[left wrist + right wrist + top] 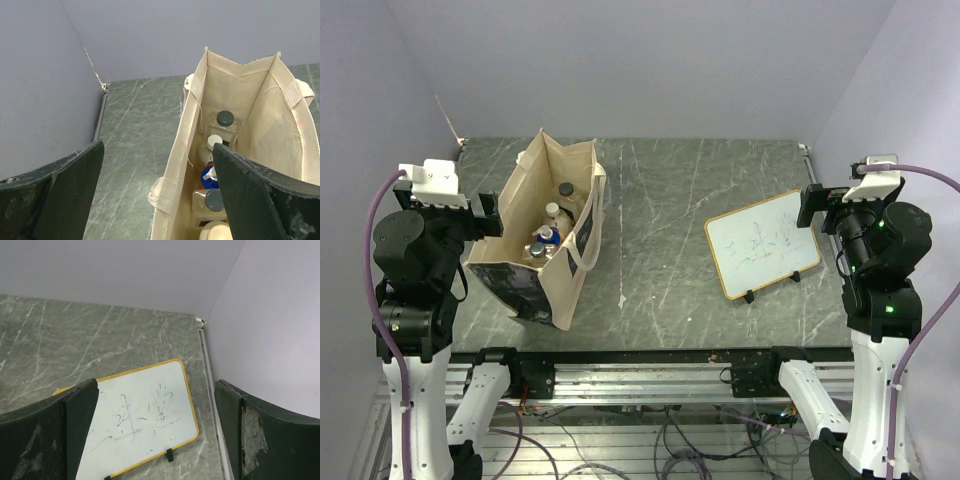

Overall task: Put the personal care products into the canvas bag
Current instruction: Reset both arms

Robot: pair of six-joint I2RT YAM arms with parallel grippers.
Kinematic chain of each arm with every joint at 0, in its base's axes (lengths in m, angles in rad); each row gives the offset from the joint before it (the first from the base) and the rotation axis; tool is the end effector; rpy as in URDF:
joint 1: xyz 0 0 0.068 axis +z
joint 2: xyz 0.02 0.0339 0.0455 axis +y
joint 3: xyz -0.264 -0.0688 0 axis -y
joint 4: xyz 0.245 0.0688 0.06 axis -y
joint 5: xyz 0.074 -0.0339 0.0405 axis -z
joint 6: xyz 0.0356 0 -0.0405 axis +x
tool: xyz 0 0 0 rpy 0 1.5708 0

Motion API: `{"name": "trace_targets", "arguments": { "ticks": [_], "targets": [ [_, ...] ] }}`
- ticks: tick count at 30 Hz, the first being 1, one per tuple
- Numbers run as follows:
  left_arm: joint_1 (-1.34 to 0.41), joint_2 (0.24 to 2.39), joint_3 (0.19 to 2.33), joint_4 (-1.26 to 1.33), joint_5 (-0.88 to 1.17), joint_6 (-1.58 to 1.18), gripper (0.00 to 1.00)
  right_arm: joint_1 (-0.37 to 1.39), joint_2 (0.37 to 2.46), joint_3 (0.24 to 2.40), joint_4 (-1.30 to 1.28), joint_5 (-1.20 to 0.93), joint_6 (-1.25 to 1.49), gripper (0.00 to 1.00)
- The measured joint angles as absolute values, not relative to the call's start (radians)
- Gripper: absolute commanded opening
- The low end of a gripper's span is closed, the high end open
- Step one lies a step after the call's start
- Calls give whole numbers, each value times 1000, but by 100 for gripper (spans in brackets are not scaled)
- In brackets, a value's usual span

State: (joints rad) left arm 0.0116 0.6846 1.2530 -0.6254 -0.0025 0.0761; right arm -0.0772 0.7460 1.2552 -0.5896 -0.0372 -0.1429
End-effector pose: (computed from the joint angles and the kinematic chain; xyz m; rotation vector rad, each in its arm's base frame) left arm 0.0991 0.0012 0.4566 0.0506 1.6275 0.0695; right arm 0.1198 -0.0079 0.4557 -0.0826 1.6509 -0.1369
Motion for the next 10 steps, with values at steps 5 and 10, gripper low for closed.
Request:
{"name": "trace_targets", "arguments": {
  "ticks": [5,10],
  "targets": [
    [12,685,1253,-625,-2,70,100,-78,752,1254,-590,-41,-143,100],
    [12,685,1253,-625,-2,70,100,-78,754,1251,-588,-44,-143,100]
  ]
}}
